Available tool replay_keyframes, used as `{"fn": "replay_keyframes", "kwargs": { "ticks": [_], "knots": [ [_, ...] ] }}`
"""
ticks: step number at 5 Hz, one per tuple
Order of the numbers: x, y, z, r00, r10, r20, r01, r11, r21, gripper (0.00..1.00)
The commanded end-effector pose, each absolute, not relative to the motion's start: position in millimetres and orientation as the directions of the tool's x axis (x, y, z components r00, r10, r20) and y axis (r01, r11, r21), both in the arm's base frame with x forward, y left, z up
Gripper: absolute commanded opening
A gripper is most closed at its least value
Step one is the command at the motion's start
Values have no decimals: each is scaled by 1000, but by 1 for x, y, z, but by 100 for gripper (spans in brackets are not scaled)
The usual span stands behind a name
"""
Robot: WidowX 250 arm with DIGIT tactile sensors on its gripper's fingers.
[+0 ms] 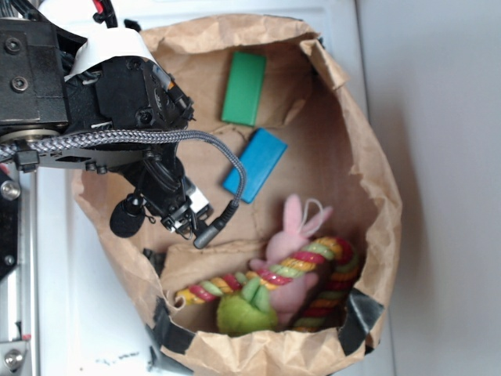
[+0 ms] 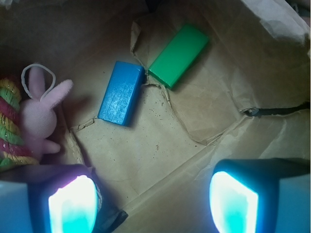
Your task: Grab the green block.
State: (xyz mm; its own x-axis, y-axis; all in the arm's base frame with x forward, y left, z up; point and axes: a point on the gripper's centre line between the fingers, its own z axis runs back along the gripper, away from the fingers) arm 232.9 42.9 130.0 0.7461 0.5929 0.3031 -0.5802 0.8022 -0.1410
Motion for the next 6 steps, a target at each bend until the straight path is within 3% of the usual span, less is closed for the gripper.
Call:
{"fn": "replay_keyframes", "kwargs": {
  "ticks": [1,2,4,6],
  "knots": [
    [233,54,142,719,613,328,-599,786,-157,100],
    [233,54,142,719,613,328,-599,786,-157,100],
    [281,62,127,690,652,316,-632,755,-177,100],
    [293,71,123,657,667,352,-646,738,-195,100]
  ]
}}
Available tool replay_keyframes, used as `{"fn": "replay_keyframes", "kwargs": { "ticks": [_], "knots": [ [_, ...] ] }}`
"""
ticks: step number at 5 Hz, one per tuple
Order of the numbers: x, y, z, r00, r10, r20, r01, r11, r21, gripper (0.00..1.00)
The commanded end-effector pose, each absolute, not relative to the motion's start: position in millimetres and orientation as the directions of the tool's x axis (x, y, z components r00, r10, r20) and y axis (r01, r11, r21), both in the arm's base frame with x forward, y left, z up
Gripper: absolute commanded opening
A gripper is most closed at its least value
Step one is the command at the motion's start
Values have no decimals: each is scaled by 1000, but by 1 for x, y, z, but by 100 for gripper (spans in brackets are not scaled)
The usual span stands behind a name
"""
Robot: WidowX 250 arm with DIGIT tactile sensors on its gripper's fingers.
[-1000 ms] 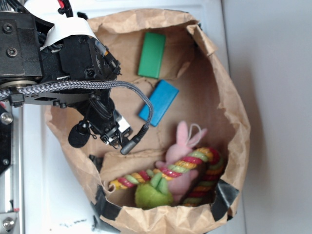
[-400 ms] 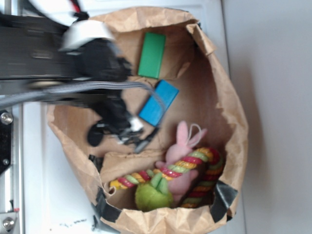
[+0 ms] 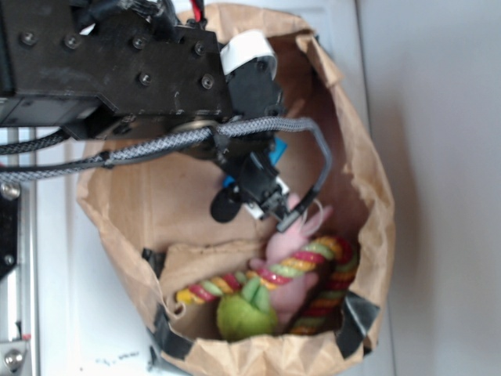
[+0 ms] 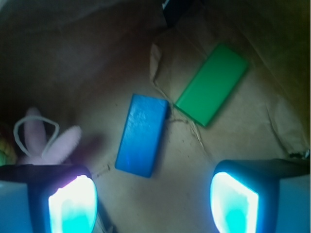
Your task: Grab the green block.
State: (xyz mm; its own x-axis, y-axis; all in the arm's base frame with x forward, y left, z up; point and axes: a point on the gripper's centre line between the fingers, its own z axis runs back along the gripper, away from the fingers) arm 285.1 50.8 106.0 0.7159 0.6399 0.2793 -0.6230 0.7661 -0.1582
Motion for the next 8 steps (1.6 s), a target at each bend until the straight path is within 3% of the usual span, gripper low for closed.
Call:
{"fn": "replay_keyframes", "kwargs": {
  "ticks": [1,3,6,8],
  "knots": [
    [299,77,119,621,693,365,-673,711,-205,100],
    [316,97,109,516,770,375,-771,608,-189,100],
    [298,113,109,293,903,314,-892,377,-250,100],
    [298,121,97,243,911,332,-912,332,-243,100]
  ]
}}
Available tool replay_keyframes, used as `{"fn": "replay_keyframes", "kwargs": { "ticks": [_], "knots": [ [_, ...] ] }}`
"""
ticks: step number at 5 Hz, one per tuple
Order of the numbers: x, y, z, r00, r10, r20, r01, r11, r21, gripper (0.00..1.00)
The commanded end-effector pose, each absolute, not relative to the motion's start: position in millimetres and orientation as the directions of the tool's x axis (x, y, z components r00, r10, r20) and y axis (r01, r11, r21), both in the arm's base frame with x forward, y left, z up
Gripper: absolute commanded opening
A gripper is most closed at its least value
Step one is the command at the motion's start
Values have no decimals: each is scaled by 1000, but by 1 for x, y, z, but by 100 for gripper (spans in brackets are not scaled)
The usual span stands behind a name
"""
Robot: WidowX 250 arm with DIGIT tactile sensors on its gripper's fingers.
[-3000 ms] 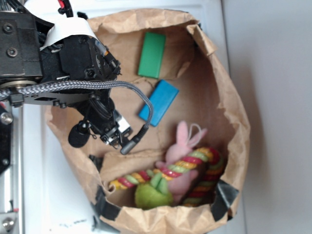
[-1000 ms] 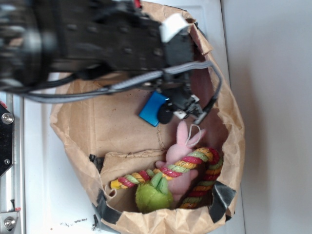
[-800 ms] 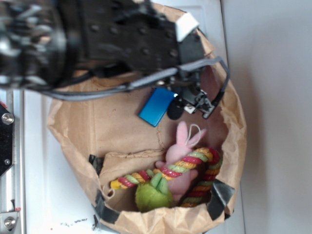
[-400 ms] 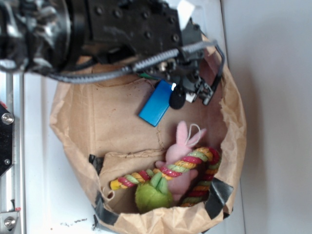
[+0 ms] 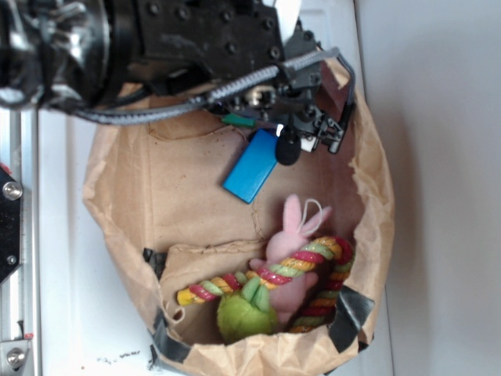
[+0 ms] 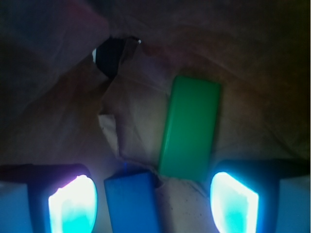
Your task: Grab the green block.
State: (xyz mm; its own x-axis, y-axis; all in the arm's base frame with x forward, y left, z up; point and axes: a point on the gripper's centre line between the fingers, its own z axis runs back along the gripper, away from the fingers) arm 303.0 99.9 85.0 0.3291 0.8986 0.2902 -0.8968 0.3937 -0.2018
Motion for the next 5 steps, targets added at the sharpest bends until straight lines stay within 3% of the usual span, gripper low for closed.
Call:
{"fn": "replay_keyframes", "kwargs": {
  "ticks": [1,5],
  "knots": [
    [299,125,89,206,914,350,-923,300,-241,100],
    [282,107,63,168,901,400,-958,245,-152,100]
  ]
}}
